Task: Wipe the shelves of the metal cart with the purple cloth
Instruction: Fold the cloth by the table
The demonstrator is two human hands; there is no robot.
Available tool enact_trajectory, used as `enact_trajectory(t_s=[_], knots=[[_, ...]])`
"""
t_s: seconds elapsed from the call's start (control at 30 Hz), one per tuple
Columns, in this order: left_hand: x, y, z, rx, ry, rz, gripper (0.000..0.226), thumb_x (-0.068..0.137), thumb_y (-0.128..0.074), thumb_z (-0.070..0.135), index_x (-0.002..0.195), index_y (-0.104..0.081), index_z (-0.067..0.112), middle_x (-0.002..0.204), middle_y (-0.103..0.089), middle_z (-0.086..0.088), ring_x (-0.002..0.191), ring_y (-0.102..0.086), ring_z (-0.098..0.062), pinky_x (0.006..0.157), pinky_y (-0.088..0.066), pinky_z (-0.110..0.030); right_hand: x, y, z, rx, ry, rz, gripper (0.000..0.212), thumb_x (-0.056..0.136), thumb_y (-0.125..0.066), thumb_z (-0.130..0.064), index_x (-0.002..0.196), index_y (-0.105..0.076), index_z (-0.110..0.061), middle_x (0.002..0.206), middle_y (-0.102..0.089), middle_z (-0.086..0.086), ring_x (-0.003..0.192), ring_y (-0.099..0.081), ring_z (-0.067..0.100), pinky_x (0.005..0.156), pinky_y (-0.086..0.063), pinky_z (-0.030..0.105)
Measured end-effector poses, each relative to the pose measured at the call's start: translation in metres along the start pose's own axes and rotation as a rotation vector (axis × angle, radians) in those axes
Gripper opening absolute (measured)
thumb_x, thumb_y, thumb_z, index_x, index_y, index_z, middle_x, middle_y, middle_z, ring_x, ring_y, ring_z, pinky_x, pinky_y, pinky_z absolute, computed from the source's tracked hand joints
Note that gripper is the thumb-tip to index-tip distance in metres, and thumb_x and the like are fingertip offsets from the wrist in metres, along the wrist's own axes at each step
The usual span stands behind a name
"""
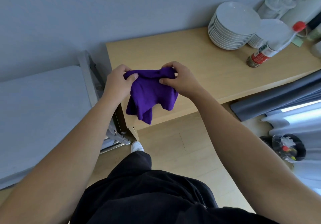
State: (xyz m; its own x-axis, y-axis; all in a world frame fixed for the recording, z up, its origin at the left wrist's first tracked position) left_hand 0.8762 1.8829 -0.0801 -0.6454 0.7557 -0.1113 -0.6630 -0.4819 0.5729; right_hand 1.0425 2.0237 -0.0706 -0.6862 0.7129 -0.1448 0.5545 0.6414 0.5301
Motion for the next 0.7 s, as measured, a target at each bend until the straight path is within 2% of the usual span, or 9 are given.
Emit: enact_trajectory(t_s=[0.1, 0.17, 0.27, 0.4, 0.53, 0.6, 0.7], knots=[[0.041, -0.002, -0.009, 0.010, 0.037, 0.009, 0.025, 0.093, -0.058, 0.033, 0.112, -0.055, 0.018, 0.105, -0.060, -0.002, 0.091, -0.065, -0.027, 0.081, -0.056, -0.048, 0.038, -0.011, 0.003, -0.071, -0.028, 0.016, 0.048, 0.080, -0.074, -0.015, 0.125, -0.057, -0.019, 0.110, -0.060, -0.008, 0.095, -0.056, 0.010, 0.076, -0.043, 0.017], [0.064, -0.004, -0.015, 0.044, 0.051, 0.021, 0.033, 0.094, -0.057, 0.032, 0.122, -0.053, 0.016, 0.114, -0.058, -0.003, 0.103, -0.060, -0.025, 0.089, -0.052, -0.040, 0.059, -0.020, 0.007, -0.118, -0.037, 0.029, 0.058, 0.082, -0.071, -0.013, 0.136, -0.050, -0.017, 0.121, -0.059, -0.001, 0.099, -0.056, 0.012, 0.081, -0.044, 0.019], [0.081, -0.006, -0.027, 0.147, 0.064, -0.002, 0.047, 0.095, -0.058, 0.024, 0.138, -0.043, 0.014, 0.135, -0.051, -0.011, 0.122, -0.050, -0.024, 0.098, -0.040, -0.032, 0.076, -0.032, 0.018, -0.221, -0.071, -0.011, 0.060, 0.086, -0.067, -0.012, 0.141, -0.046, -0.018, 0.130, -0.056, 0.007, 0.111, -0.056, 0.018, 0.095, -0.047, 0.030], [0.081, -0.017, -0.043, 0.275, 0.028, -0.111, 0.042, 0.093, -0.059, 0.024, 0.133, -0.051, 0.016, 0.129, -0.053, -0.013, 0.116, -0.055, -0.027, 0.097, -0.044, -0.037, 0.079, -0.053, 0.033, -0.353, -0.012, -0.090, 0.049, 0.090, -0.061, -0.010, 0.137, -0.052, -0.018, 0.134, -0.052, 0.009, 0.122, -0.049, 0.026, 0.106, -0.040, 0.035], [0.069, -0.032, -0.053, 0.292, 0.070, -0.089, 0.044, 0.093, -0.059, 0.027, 0.135, -0.047, 0.020, 0.130, -0.047, -0.013, 0.112, -0.055, -0.028, 0.097, -0.045, -0.037, 0.084, -0.063, 0.042, -0.428, 0.025, -0.064, 0.036, 0.096, -0.057, -0.016, 0.131, -0.059, -0.023, 0.134, -0.049, 0.007, 0.120, -0.044, 0.027, 0.099, -0.036, 0.026], [0.067, -0.035, -0.056, 0.309, 0.097, -0.050, 0.051, 0.092, -0.061, 0.028, 0.139, -0.042, 0.024, 0.129, -0.045, -0.015, 0.112, -0.054, -0.030, 0.097, -0.046, -0.039, 0.091, -0.063, 0.045, -0.437, 0.028, -0.069, 0.037, 0.097, -0.056, -0.016, 0.132, -0.058, -0.025, 0.137, -0.046, 0.007, 0.125, -0.041, 0.027, 0.100, -0.035, 0.026], [0.068, -0.039, -0.060, 0.333, 0.176, -0.061, 0.068, 0.087, -0.066, 0.038, 0.145, -0.032, 0.031, 0.128, -0.042, -0.017, 0.116, -0.047, -0.034, 0.101, -0.043, -0.044, 0.099, -0.066, 0.050, -0.498, 0.007, -0.120, 0.046, 0.097, -0.055, -0.016, 0.141, -0.049, -0.030, 0.146, -0.039, 0.011, 0.130, -0.037, 0.031, 0.107, -0.035, 0.034]])
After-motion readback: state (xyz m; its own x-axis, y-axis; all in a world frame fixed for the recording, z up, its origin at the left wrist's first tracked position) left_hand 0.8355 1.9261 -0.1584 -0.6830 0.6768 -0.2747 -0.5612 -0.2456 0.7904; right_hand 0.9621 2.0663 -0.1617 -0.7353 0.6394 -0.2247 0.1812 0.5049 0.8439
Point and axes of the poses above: each hand's wrist, its own x-axis towards the middle knuckle, its own y-axis out of the back of the hand, z = x × y, the point moved 3 cm from there along x, towards the middle knuckle
